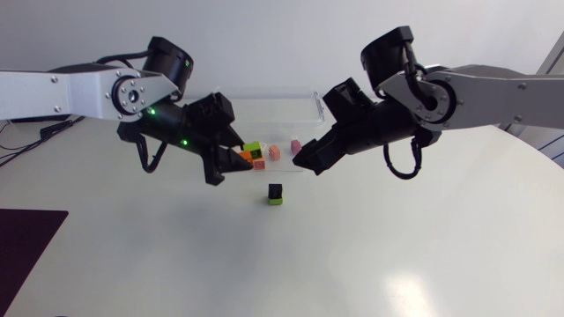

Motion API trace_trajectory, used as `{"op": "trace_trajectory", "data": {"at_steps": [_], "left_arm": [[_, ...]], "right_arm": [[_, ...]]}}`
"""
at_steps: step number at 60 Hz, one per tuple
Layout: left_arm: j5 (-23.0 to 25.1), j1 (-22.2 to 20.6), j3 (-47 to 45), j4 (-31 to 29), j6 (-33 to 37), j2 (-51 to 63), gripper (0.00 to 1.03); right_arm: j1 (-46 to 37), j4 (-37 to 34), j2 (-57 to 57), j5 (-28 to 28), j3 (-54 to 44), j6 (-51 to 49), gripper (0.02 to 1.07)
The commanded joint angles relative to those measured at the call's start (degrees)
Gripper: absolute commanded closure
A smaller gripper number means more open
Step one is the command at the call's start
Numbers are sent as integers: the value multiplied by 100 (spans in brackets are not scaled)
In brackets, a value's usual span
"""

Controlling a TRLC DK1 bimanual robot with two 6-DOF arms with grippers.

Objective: Place the duplo bricks in the container

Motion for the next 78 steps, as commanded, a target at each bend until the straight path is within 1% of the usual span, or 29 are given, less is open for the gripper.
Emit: {"op": "trace_trajectory", "data": {"at_steps": [1,12,14,33,45,58,63,65,67,68,71,72,73,74,76,78], "left_arm": [[123,107,517,-2,-315,22,86],[132,151,1133,279,-720,383,86],[132,168,1247,481,-887,497,86],[123,388,2082,1132,-1476,1218,86],[71,538,2715,1175,-1687,1727,86],[-334,529,3066,1290,-1977,2132,86],[-536,511,3128,1422,-2135,2246,85],[-571,502,3189,1378,-2170,2316,81],[-580,502,3207,1369,-2188,2334,79],[-694,502,3286,1307,-2258,2404,64],[-773,502,3312,1281,-2284,2422,43],[-835,511,3312,1272,-2284,2422,25],[-843,511,3312,1272,-2293,2413,23],[-870,529,3312,1263,-2328,2378,9],[-887,564,3268,1237,-2390,2272,4],[-887,590,3198,1219,-2407,2158,4]], "right_arm": [[153,-34,193,-10,-153,-164,6],[311,-113,404,25,-232,-322,6],[337,-113,457,25,-250,-349,6],[619,-61,747,175,-399,-480,6],[698,-61,765,245,-460,-516,6],[706,-52,774,254,-513,-516,6],[706,-34,782,254,-531,-516,6],[706,-34,791,254,-531,-516,6],[706,-34,800,254,-531,-516,6],[724,-34,817,254,-522,-516,6],[742,-34,844,271,-504,-524,6],[750,-34,853,271,-496,-524,6],[750,-34,870,280,-469,-524,6],[759,-34,897,280,-443,-533,6],[759,-52,967,289,-381,-612,6],[759,-69,1037,298,-302,-683,6]]}}
